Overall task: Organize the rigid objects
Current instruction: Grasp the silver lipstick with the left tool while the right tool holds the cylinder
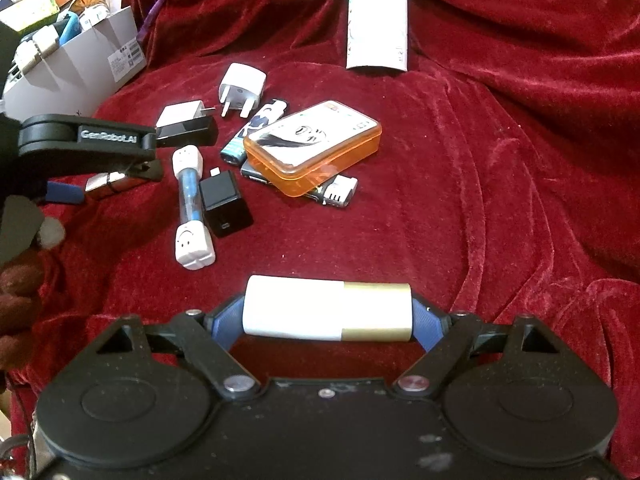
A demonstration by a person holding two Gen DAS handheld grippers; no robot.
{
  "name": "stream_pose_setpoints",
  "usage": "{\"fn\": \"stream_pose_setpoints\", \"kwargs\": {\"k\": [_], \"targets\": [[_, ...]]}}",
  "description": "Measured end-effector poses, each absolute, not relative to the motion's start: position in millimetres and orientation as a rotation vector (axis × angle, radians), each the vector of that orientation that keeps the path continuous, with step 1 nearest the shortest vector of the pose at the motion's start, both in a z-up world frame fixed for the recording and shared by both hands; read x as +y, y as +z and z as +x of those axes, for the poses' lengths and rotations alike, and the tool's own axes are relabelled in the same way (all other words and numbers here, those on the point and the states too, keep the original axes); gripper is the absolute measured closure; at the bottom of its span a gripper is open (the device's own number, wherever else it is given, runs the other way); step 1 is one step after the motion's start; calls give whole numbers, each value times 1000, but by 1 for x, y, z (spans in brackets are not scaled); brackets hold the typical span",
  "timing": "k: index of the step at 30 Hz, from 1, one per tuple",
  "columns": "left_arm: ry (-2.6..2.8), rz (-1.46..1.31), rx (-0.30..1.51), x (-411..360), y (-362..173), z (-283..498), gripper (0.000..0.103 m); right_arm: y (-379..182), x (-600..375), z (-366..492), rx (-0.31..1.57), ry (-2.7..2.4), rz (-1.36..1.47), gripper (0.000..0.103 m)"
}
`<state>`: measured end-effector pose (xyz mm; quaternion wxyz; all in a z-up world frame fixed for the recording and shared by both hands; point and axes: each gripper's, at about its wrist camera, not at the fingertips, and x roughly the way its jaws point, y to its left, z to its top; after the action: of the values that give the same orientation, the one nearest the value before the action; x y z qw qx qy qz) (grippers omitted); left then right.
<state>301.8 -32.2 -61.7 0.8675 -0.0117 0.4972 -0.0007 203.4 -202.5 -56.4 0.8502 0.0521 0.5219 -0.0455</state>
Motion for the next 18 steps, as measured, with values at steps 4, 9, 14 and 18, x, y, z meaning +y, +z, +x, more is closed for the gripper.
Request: {"fn": "stream_pose_setpoints", "kwargs": {"k": [4,9,14,18], "targets": [[44,21,1029,-33,-65,302,11,-56,-205,203,1098,-92,121,18],[60,-6,1049,-29,-70,310,10,-56,-205,203,1094,-92,120,18],[63,-17,1056,-33,-72,316,7,-56,-205,202,1094,-91,124,18],[50,-42,1044,-31,-72,316,17,-56,-204,202,1093,-94,121,18]]}}
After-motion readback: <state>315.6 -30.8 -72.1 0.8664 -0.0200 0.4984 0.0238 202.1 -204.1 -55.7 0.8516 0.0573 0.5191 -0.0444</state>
